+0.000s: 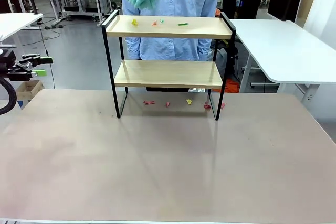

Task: Clean the shelf.
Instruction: Clean the specific section of the Shelf indicated by the human with the Duster.

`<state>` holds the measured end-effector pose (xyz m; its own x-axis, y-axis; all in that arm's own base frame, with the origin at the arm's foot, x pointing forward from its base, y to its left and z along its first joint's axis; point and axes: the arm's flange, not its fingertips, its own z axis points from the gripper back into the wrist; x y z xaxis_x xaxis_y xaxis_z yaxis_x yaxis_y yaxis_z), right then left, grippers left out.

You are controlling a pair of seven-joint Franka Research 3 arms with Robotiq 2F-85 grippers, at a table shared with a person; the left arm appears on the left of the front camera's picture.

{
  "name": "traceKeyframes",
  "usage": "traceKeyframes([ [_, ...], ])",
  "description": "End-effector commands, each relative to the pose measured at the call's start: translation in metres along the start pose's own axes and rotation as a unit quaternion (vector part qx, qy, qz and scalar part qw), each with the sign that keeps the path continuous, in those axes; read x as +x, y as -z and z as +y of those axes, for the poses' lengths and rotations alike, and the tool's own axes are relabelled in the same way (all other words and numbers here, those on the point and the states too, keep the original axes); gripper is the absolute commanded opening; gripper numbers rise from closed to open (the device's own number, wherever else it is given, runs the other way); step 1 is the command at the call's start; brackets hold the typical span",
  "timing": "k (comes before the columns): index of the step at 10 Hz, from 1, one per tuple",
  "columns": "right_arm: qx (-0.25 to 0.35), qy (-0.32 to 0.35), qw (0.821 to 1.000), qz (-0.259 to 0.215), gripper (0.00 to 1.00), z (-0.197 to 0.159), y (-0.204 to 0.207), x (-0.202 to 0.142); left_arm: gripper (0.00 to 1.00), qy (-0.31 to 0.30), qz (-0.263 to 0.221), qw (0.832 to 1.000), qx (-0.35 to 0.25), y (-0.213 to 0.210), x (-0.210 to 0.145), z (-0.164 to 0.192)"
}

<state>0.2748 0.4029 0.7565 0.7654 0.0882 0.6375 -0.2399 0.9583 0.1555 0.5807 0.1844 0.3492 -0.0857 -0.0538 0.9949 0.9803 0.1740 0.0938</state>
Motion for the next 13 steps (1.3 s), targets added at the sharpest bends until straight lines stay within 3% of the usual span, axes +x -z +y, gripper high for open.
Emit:
traceKeyframes([
  [1,-0.03,0.037,0.998,-0.035,0.12,0.048,0.031,0.046,1.0,0.005,0.0,1.0,-0.001,0.001,0.003,-0.001],
  [6,-0.048,0.068,0.996,-0.03,0.12,0.097,0.087,0.068,1.0,0.005,0.0,1.0,-0.001,0.001,0.003,-0.001],
  [13,-0.065,0.093,0.993,0.035,0.12,0.089,0.137,0.046,1.0,0.005,0.0,1.0,-0.001,0.001,0.003,-0.001],
])
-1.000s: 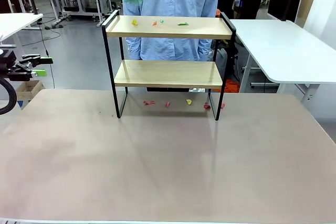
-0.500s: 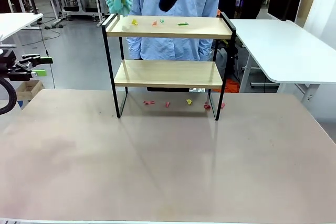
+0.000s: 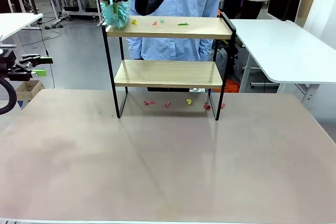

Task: Clean the shelf.
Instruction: Clean the specific section of the Shelf indicated by the human with the Duster.

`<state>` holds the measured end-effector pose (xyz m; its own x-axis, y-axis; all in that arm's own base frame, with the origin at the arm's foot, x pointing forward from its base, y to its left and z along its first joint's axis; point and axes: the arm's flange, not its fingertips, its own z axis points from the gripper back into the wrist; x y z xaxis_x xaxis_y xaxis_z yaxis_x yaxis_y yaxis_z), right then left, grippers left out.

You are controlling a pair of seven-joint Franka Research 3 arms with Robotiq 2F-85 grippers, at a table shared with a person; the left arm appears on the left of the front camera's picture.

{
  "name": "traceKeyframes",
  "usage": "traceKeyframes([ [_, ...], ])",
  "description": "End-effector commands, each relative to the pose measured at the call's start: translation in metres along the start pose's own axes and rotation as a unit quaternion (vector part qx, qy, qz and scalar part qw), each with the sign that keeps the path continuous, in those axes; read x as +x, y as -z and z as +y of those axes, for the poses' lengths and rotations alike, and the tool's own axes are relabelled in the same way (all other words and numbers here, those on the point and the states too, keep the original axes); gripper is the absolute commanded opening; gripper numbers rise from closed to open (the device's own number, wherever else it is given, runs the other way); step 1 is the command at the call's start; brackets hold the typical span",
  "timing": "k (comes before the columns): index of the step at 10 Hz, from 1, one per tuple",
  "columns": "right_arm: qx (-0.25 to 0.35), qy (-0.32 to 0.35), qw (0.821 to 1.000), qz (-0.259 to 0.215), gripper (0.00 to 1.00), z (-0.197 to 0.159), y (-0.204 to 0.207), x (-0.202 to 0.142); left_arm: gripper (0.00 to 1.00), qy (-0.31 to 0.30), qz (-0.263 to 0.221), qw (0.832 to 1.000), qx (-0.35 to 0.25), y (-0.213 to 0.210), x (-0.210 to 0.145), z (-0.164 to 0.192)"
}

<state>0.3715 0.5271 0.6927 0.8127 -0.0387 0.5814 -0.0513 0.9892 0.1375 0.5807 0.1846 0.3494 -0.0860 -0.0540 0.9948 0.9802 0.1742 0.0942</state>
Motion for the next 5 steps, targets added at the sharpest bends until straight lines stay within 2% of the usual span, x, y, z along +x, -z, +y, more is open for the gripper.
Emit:
traceKeyframes([
  [1,0.002,0.025,0.999,0.027,0.12,-0.0007,0.0029,-0.0035,1.0,0.005,0.0,1.0,-0.001,0.0014,0.0031,-0.0006],
  [3,0.027,0.027,0.999,0.037,0.12,-0.0067,0.004,-0.0077,1.0,0.005,0.0,1.0,-0.001,0.0014,0.0031,-0.0006],
  [4,0.0,0.007,1.0,0.023,0.12,-0.0003,0.0089,-0.0041,1.0,0.005,0.0,1.0,-0.001,0.0014,0.0031,-0.0006],
  [5,0.0,0.007,1.0,0.023,0.12,-0.0003,0.0089,-0.0041,1.0,0.005,0.0,1.0,-0.001,0.0014,0.0031,-0.0006],
])
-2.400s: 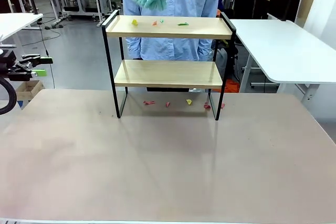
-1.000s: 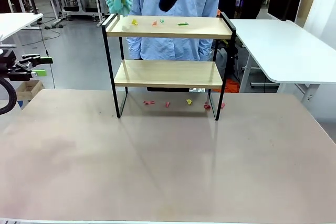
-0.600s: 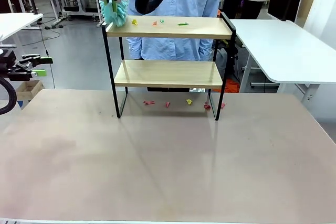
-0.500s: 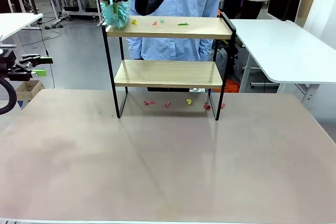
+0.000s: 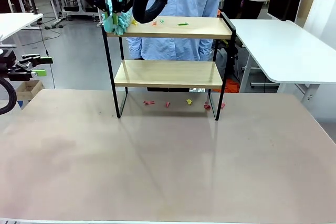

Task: Clean the shelf.
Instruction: Clean the specific section of the Shelf indicated by the human with the Duster.

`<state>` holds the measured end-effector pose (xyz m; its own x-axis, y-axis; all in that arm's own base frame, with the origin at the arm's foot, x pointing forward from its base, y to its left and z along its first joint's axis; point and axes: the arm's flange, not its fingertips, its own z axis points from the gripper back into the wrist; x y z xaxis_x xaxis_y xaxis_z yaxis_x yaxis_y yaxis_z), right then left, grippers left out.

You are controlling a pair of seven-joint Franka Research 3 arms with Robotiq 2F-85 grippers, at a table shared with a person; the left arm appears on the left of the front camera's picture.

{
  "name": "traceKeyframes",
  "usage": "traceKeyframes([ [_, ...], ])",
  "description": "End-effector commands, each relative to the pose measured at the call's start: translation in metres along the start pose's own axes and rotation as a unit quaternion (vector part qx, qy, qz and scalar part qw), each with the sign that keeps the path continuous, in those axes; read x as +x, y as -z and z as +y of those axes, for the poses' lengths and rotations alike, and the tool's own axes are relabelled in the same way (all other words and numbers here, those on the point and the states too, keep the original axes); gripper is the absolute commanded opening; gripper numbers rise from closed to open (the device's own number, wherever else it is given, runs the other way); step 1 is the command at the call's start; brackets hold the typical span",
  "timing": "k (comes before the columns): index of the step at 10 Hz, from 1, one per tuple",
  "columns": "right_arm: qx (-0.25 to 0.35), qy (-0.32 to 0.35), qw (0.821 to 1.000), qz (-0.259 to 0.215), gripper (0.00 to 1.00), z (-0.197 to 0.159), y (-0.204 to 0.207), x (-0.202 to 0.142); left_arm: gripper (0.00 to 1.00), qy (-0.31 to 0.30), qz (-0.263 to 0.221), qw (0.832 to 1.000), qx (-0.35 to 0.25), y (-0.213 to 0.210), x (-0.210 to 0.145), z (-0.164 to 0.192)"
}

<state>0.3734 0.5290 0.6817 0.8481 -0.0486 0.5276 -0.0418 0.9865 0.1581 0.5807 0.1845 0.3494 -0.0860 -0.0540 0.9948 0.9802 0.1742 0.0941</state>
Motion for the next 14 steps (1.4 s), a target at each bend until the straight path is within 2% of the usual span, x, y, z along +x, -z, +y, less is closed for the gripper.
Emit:
traceKeyframes([
  [1,-0.006,-0.003,1.0,-0.008,0.12,0.0,-0.001,0.001,1.0,0.005,0.0,1.0,-0.001,0.001,0.003,-0.001],
  [2,0.0,0.0,1.0,0.0,0.12,0.0,0.0,0.0,1.0,0.005,0.0,1.0,-0.001,0.001,0.003,-0.001],
  [5,-0.032,0.052,0.997,0.047,0.12,-0.066,0.007,0.007,1.0,0.005,0.0,1.0,-0.001,0.001,0.003,-0.001],
  [10,-0.075,0.1,0.99,0.069,0.12,-0.158,-0.001,0.007,1.0,0.005,0.0,1.0,-0.001,0.001,0.003,-0.001],
  [14,-0.139,0.141,0.976,0.085,0.12,-0.236,-0.012,0.005,1.0,0.005,0.0,1.0,-0.001,0.001,0.003,-0.001],
])
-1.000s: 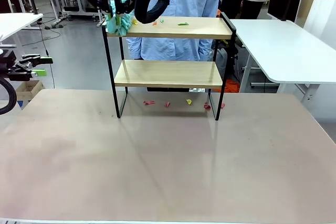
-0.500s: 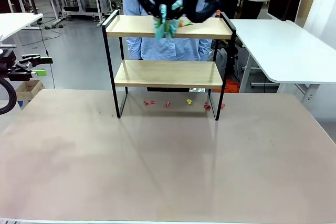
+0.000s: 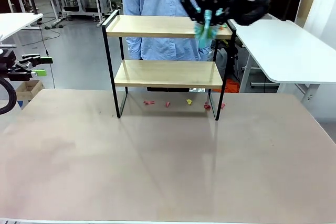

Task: Clean the shelf.
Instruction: Clean the specific section of the Shelf indicated by the human with the Duster.

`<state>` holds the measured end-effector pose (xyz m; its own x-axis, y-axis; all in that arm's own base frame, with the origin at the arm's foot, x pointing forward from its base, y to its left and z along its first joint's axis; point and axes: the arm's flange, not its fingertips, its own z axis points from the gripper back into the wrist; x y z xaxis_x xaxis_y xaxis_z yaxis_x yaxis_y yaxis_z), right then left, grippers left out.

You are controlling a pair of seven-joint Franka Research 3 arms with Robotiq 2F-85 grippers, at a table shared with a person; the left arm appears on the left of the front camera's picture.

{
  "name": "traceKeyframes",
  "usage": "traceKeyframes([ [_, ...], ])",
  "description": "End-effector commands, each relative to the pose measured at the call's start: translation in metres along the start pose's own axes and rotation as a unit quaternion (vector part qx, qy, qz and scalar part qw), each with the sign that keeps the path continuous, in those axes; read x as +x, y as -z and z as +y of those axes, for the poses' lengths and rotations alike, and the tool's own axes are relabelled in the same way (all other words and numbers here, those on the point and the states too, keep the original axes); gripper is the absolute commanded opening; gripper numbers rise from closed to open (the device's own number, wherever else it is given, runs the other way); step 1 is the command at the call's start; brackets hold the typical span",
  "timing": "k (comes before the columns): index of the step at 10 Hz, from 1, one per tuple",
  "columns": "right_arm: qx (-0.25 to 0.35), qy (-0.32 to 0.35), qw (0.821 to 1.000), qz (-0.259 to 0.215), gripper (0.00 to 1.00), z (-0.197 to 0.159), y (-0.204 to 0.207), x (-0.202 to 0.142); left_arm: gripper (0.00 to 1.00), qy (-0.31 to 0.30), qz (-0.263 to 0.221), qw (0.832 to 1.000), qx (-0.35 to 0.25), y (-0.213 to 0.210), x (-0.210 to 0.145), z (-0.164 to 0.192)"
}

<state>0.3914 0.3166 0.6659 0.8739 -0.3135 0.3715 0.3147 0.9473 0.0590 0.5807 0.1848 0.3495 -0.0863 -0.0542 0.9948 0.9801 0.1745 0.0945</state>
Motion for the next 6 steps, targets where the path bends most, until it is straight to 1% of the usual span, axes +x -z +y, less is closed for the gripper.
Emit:
traceKeyframes([
  [1,-0.031,0.013,0.999,0.003,0.12,-0.039,0.003,-0.007,1.0,0.005,0.0,1.0,-0.001,0.002,0.003,-0.001],
  [2,-0.046,0.012,0.999,-0.011,0.12,-0.045,0.0,-0.009,1.0,0.005,0.0,1.0,-0.001,0.002,0.003,-0.001],
  [3,-0.055,0.002,0.998,-0.042,0.12,-0.053,-0.009,-0.015,1.0,0.005,0.0,1.0,-0.001,0.002,0.003,-0.001],
  [4,0.004,-0.019,0.998,-0.065,0.12,-0.051,-0.023,-0.023,1.0,0.005,0.0,1.0,-0.001,0.002,0.003,-0.001],
  [5,-0.033,0.007,0.999,-0.016,0.12,-0.039,-0.007,-0.006,1.0,0.005,0.0,1.0,-0.001,0.002,0.003,-0.001],
  [6,-0.033,0.007,0.999,-0.016,0.12,-0.039,-0.007,-0.006,1.0,0.005,0.0,1.0,-0.001,0.002,0.003,-0.001],
])
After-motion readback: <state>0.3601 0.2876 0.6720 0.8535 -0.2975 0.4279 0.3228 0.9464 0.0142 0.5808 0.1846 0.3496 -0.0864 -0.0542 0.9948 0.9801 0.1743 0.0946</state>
